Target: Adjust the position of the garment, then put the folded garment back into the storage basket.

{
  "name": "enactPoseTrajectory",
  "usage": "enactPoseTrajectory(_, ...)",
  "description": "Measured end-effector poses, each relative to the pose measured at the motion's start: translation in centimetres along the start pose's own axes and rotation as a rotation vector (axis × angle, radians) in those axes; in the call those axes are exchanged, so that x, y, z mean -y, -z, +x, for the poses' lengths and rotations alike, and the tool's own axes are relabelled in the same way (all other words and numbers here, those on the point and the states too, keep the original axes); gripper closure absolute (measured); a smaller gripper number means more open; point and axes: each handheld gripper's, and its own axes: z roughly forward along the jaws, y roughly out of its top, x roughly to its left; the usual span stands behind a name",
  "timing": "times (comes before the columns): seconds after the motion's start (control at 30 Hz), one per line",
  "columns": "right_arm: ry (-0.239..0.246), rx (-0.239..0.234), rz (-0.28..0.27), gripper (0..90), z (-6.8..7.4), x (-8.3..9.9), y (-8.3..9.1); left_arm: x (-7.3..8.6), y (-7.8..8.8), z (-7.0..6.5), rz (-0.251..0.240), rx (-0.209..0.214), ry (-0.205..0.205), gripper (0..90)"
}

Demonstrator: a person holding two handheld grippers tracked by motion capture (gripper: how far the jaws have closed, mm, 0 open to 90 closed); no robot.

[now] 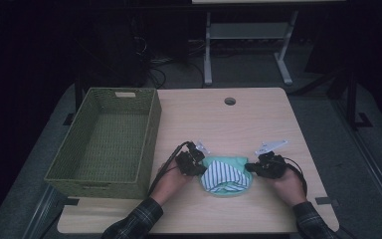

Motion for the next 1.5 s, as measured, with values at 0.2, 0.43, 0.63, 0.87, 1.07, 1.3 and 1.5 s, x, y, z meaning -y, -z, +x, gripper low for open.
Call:
enactPoseTrajectory(0.2,-0.004,-0.011,0.004,89.9,0.8,0.6,0.5,-0.9,-0.6,1.2,-0.011,0.000,0.023,89.6)
enactPoseTrajectory(0.43,0.009,-0.034,0.007,89.9,2.0,1.1,0.8,-1.7,-1.0,2.4,-0.022,-0.006,0.044,89.7)
enactPoseTrajectory(0.63,0.032,-0.066,0.007,90.0,3.3,1.4,0.8,-2.4,-1.5,3.0,-0.040,-0.006,0.057,89.7)
enactPoseTrajectory(0.87,0.051,-0.088,-0.013,89.9,4.2,1.3,1.1,-2.9,-1.7,3.4,-0.044,0.001,0.054,89.6)
enactPoseTrajectory(1.07,0.052,-0.073,-0.093,89.9,3.8,0.6,2.7,-2.5,-0.3,3.8,-0.073,0.010,0.071,84.7)
enactPoseTrajectory(1.3,0.025,-0.024,-0.113,90.0,1.6,0.0,2.4,-1.6,1.9,3.5,-0.091,0.018,0.081,68.4)
enactPoseTrajectory(1.5,0.005,-0.021,-0.082,90.0,0.8,-0.1,1.0,-0.8,3.4,2.8,-0.114,0.034,0.090,52.5)
